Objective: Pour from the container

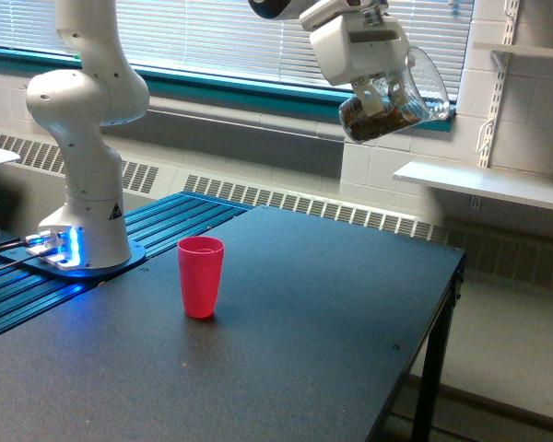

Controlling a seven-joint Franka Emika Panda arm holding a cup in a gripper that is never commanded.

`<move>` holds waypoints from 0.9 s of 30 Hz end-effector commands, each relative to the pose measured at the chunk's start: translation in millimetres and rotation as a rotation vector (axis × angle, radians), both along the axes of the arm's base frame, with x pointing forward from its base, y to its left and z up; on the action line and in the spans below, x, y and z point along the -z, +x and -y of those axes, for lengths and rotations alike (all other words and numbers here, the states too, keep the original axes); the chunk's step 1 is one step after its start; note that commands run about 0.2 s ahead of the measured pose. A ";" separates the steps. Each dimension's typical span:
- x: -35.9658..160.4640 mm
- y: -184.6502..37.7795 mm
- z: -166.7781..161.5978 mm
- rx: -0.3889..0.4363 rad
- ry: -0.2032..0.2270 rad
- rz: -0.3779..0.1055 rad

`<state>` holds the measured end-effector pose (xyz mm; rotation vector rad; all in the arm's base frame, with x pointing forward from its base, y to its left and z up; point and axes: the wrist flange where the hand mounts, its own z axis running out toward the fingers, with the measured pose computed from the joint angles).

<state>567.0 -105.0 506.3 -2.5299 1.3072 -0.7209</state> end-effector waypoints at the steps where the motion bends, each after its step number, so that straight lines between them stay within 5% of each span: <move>1: 27.0 -2.2 -0.3 0.010 0.001 -0.065; 15: 23.0 -2.7 -6.0 0.039 -0.018 -0.074; 27: 20.6 -30.1 -17.2 0.093 -0.048 -0.118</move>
